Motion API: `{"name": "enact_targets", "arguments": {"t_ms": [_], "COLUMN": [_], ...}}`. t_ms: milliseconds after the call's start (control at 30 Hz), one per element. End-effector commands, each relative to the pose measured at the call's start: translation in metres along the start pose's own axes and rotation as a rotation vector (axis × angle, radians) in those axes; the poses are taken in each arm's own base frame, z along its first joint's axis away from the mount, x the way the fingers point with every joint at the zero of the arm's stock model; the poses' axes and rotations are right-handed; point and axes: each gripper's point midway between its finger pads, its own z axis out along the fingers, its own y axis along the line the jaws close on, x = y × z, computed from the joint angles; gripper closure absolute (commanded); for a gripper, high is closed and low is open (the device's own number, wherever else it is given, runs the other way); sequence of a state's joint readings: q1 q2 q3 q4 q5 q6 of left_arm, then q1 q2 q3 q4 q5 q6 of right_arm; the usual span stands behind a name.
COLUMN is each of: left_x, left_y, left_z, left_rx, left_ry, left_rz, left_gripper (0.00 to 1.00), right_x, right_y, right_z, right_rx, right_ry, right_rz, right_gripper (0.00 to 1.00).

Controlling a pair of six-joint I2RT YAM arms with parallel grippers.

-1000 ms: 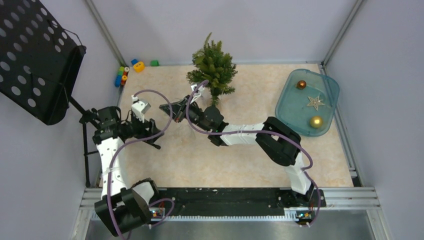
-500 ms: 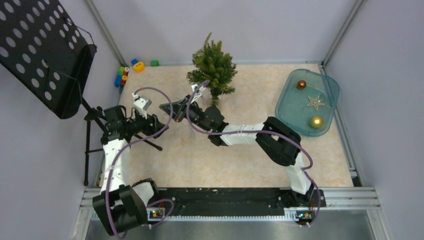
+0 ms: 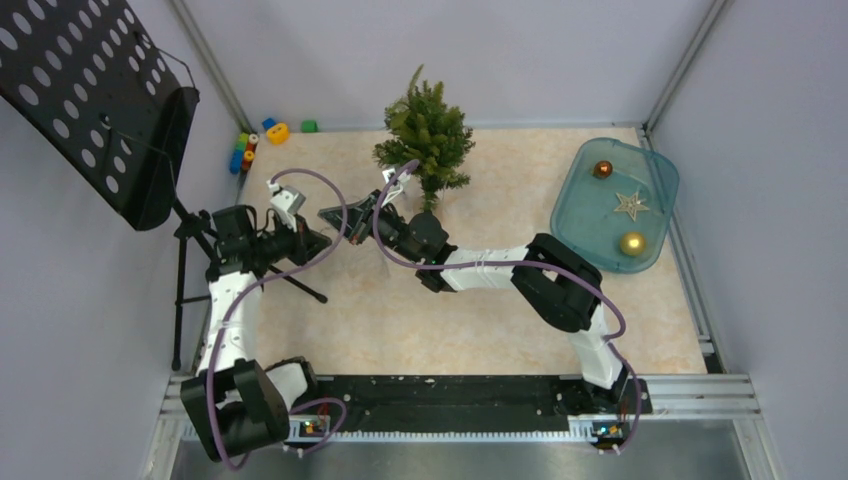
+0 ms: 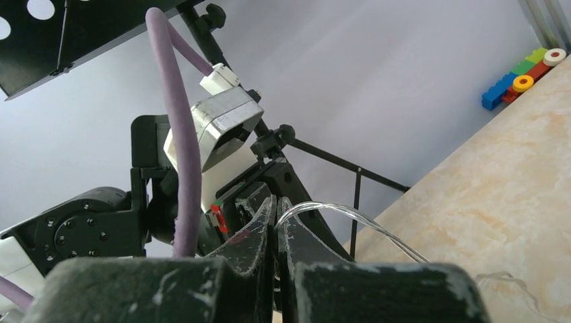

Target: Decorate the small christmas tree

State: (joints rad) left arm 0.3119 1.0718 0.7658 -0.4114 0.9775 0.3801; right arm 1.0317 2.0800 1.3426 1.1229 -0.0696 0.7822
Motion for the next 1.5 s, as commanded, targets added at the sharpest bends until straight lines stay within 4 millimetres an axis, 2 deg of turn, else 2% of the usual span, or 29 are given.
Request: {"name": "enact_targets", "arguments": {"t_ms": [0,67,133,233,267,367,467,667,733,867,1000,1133,1233,1300,1367,1467], "left_x": [-0.016,-0.018,-0.027,-0.067,-0.082,-0.132,-0.171,-0.228,-0.244,-0.271,-0.3,-0.332,-0.359,-0.38,-0.404,-0.435], "left_y": [0.007,0.02,0.04,0.066,0.069,0.065,0.06,0.036,0.028,0.015,0.014,0.016,0.021,0.029,0.029,0.031], "left_z": [-0.006,-0.016,-0.036,-0.064,-0.068,-0.074,-0.072,-0.057,-0.059,-0.062,-0.077,-0.091,-0.096,-0.098,-0.106,-0.109], "left_rx": [-0.05,-0.16,-0.324,-0.545,-0.569,-0.585,-0.624,-0.609,-0.603,-0.588,-0.635,-0.69,-0.725,-0.756,-0.778,-0.791], "left_ry": [-0.004,0.037,0.082,0.043,0.009,-0.104,-0.143,-0.204,-0.232,-0.266,-0.315,-0.377,-0.43,-0.468,-0.532,-0.62], "left_rz": [0.056,0.088,0.09,0.116,0.138,0.176,0.225,0.292,0.291,0.302,0.322,0.337,0.348,0.355,0.374,0.38], "left_gripper": [1.0,1.0,1.0,1.0,1.0,1.0,1.0,1.0,1.0,1.0,1.0,1.0,1.0,1.0,1.0,1.0], "right_x": [-0.032,-0.032,-0.03,-0.013,-0.006,0.013,0.022,0.028,0.033,0.035,0.029,0.025,0.011,-0.008,-0.041,-0.113], "right_y": [0.028,0.023,0.013,-0.004,-0.008,-0.007,-0.003,0.024,0.034,0.056,0.079,0.121,0.161,0.182,0.195,0.205], "right_z": [0.002,-0.002,-0.007,-0.01,-0.011,-0.015,-0.03,-0.059,-0.068,-0.09,-0.109,-0.129,-0.142,-0.141,-0.128,-0.107], "right_rx": [-0.073,-0.046,0.001,0.053,0.063,0.047,0.06,0.021,-0.006,-0.086,-0.161,-0.355,-0.52,-0.561,-0.519,-0.421], "right_ry": [-0.07,-0.07,-0.06,-0.002,0.022,0.111,0.175,0.292,0.345,0.418,0.492,0.565,0.597,0.6,0.573,0.45], "right_rz": [-0.009,-0.014,-0.024,-0.026,-0.018,-0.012,-0.073,-0.206,-0.241,-0.296,-0.345,-0.358,-0.369,-0.396,-0.446,-0.506], "right_gripper": [1.0,1.0,1.0,1.0,0.94,0.68,0.57,0.33,0.27,0.25,0.25,0.25,0.26,0.26,0.26,0.26]}}
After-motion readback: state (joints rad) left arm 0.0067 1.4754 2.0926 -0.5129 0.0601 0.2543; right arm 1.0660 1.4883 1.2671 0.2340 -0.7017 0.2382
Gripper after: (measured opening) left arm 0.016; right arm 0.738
